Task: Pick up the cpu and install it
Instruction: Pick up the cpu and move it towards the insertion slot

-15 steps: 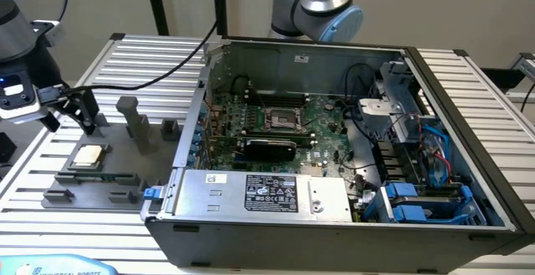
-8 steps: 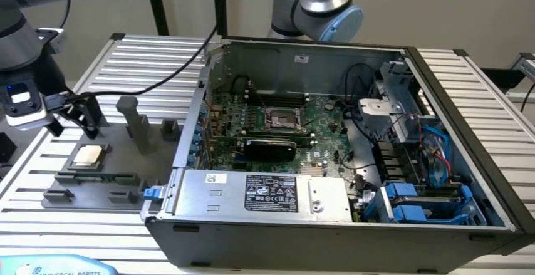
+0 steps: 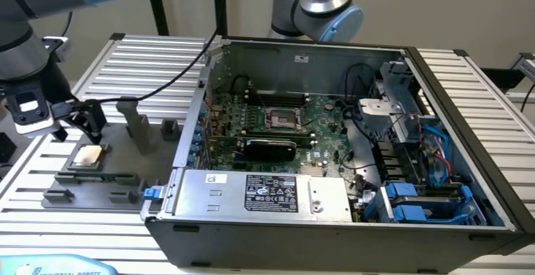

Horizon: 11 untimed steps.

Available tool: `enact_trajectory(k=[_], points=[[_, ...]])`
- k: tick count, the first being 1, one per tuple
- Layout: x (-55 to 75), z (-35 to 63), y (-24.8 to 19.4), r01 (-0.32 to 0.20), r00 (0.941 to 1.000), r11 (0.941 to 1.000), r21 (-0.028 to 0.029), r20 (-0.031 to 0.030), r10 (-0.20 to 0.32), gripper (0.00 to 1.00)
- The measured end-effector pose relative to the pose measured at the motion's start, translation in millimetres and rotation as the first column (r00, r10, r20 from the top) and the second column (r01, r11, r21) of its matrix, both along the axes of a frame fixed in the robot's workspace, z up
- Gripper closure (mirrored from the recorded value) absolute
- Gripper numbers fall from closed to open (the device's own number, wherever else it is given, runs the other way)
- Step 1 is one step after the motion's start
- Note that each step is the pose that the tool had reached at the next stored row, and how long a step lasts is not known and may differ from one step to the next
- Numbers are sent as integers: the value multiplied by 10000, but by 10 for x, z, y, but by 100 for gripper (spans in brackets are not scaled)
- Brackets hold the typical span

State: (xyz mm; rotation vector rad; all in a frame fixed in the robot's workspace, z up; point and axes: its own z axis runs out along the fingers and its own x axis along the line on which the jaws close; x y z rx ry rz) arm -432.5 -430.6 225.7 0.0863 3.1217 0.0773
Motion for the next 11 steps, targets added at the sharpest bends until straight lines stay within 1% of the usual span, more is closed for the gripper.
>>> enact_trajectory(k=[6, 11], points=[[0, -110, -23, -62, 10000, 10000, 0, 0, 62, 29], [0, -201, -29, -71, 10000, 10000, 0, 0, 71, 29]])
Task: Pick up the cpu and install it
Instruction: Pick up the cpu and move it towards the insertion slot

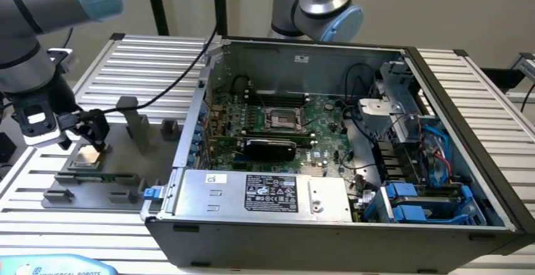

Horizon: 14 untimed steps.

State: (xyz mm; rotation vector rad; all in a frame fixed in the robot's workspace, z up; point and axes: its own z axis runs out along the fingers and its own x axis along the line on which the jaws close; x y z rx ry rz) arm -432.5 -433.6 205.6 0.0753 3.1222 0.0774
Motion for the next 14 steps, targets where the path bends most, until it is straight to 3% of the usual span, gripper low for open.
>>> enact_trajectory(k=[9, 14], points=[[0, -158, -4, -2, 10000, 10000, 0, -11, 2, 29], [0, -177, -4, -12, 10000, 10000, -2, -42, 12, 29]])
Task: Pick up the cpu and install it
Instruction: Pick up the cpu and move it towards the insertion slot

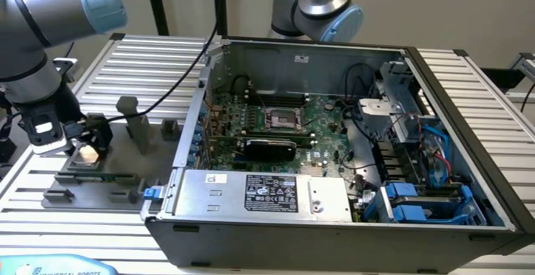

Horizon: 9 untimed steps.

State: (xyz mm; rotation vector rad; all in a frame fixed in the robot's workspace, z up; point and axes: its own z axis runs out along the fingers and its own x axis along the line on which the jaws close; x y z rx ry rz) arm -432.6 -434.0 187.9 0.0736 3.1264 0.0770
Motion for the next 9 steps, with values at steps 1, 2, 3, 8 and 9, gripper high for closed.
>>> enact_trajectory(k=[1, 2, 3, 8, 9], points=[[1, -3, 0, -9, 10000, 10000, 1, 1, 9, 29], [0, -5, 0, -22, 10000, 10000, 0, 0, 22, 29], [0, -6, 0, -36, 10000, 10000, -1, -1, 36, 29], [1, -13, 5, -151, 9999, 9999, -21, 2, 151, 29], [1, -13, 6, -178, 9998, 9998, -30, 2, 178, 29]])
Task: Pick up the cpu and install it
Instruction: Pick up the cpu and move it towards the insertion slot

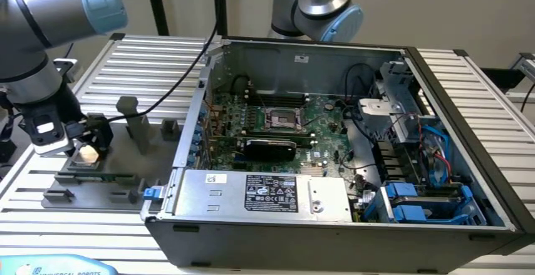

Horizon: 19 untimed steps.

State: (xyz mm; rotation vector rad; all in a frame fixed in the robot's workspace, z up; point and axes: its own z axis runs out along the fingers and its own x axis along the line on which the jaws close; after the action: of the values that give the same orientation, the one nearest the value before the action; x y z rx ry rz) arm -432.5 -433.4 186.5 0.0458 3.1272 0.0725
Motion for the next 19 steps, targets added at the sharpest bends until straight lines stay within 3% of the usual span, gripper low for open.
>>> enact_trajectory(k=[8, 13, 19], points=[[0, -6, 3, -59, 10000, 10000, -39, -1, 59, 29], [0, -11, 8, -76, 10000, 9999, -143, -1, 76, 29], [0, -11, 18, -85, 10000, 9999, -149, -2, 85, 29]])
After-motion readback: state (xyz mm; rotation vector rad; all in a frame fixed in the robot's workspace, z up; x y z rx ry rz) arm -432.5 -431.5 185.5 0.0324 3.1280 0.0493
